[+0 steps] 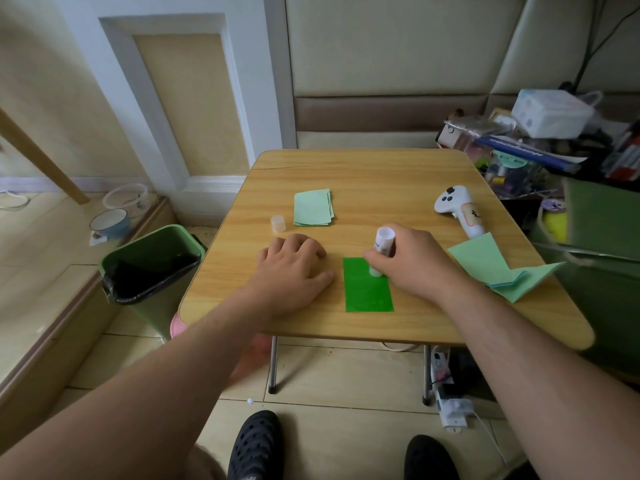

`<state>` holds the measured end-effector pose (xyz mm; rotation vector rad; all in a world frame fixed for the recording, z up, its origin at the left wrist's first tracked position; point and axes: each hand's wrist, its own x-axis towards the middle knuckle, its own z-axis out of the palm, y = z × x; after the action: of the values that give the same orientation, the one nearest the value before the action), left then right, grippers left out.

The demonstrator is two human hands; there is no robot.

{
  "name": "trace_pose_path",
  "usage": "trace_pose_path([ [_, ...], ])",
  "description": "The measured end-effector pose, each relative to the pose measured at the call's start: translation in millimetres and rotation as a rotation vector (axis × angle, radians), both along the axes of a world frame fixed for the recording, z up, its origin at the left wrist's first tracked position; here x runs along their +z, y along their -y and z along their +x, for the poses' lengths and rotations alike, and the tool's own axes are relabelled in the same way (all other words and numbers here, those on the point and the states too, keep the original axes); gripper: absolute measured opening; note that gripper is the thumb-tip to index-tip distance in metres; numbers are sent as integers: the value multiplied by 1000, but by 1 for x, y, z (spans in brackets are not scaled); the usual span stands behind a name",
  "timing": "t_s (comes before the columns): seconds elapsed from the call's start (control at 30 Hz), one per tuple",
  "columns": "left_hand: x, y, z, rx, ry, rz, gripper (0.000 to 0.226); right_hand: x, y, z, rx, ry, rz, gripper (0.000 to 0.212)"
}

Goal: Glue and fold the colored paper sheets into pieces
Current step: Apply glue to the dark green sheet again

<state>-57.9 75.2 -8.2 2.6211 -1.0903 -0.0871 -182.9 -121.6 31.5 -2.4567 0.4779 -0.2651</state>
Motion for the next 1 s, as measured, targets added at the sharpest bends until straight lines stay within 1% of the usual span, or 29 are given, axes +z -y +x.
trace_pose_path([
  [0.13,0,-1,1,-7,-6,4,44,0,3,0,-66,-5,-102,22],
  [0.27,0,-1,1,-5,2,7,44,-4,-10,6,-52,26,-66,28],
  [0.4,-1,0,-1,10,14,-5,43,-5,-28,12,-14,12,2,31],
  [0.6,-2,0,0,12,11,-5,46,3,-40,-1,118,-43,30,30],
  [0.7,-3,0,1,12,19,-20,42,5,-48,-10,201,-69,13,28],
  [0.8,-3,-1,1,8,12,-29,41,5,-51,-16,250,-92,45,27],
  [0.83,-3,-1,0,8,11,-30,42,6,-49,-17,233,-64,75,27],
  [0.93,-3,0,1,15,14,-22,42,13,-35,-14,101,100,136,26],
  [1.0,-3,0,1,16,18,-17,41,14,-30,-14,50,136,140,26],
])
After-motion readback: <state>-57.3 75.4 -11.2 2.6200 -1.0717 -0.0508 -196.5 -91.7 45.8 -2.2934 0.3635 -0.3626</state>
